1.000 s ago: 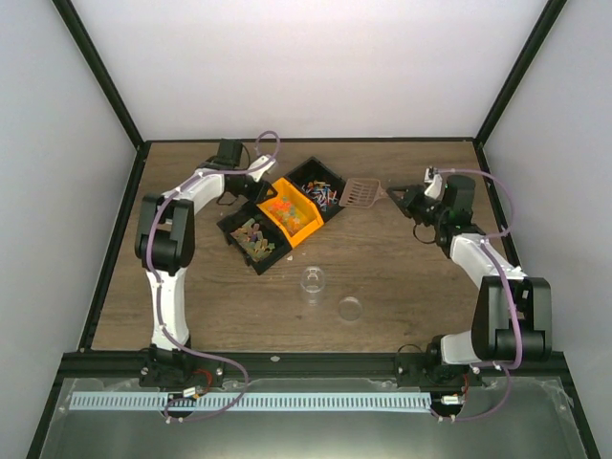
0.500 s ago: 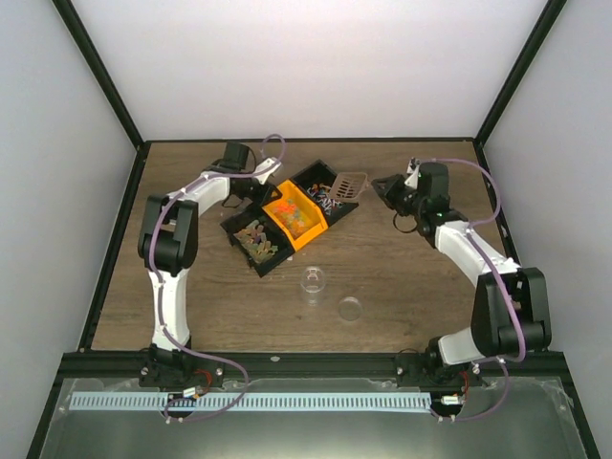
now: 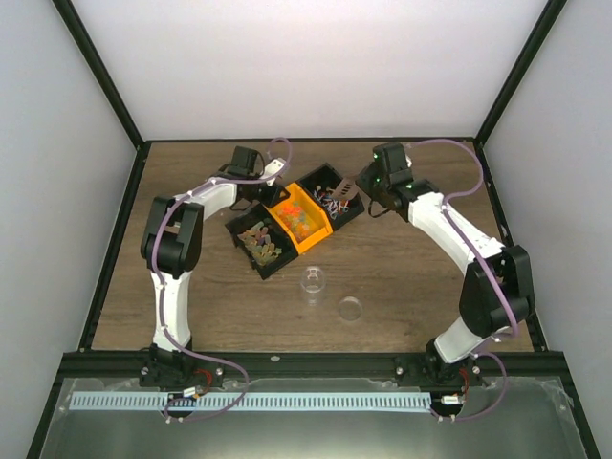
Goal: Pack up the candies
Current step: Scoop the fake candies from the storage box.
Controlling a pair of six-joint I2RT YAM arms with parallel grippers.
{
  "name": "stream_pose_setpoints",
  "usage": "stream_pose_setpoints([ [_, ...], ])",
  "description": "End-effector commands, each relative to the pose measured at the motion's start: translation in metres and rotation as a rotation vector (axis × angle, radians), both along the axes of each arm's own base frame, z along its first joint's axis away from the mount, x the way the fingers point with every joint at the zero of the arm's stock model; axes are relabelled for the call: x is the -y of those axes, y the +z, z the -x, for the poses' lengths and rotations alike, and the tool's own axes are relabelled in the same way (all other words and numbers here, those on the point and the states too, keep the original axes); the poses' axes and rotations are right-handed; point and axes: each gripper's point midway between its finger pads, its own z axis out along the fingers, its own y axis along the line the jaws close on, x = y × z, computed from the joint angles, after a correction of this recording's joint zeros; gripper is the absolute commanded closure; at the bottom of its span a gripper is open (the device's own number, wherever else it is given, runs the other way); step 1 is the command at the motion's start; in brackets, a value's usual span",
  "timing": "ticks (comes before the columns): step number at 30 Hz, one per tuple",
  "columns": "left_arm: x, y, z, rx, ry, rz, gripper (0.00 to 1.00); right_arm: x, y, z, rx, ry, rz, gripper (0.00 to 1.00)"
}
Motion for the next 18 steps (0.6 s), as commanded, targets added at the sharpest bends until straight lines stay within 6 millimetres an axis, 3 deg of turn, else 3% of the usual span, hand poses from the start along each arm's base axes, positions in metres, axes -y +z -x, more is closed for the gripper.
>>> stream_pose_setpoints([
  [1, 0.004, 0.010, -0.001, 0.026, 0.029, 0.027, 0.80, 0.010, 0.005, 0.009, -0.040, -0.103, 0.102, 0.99],
  [6, 0.005, 0.012, -0.007, 0.037, 0.068, 0.038, 0.81, 0.010, 0.010, 0.011, -0.042, -0.114, 0.108, 0.99],
  [10, 0.012, 0.011, -0.007, 0.041, 0.077, 0.050, 0.80, 0.009, -0.003, 0.008, -0.088, -0.115, 0.134, 0.99],
  [14, 0.017, 0.008, -0.006, 0.050, 0.091, 0.043, 0.81, -0.004, -0.015, 0.001, -0.129, -0.070, 0.143, 0.99],
  [18, 0.021, 0.005, -0.006, 0.052, 0.101, 0.058, 0.81, -0.005, -0.018, -0.001, -0.142, -0.087, 0.204, 0.99],
])
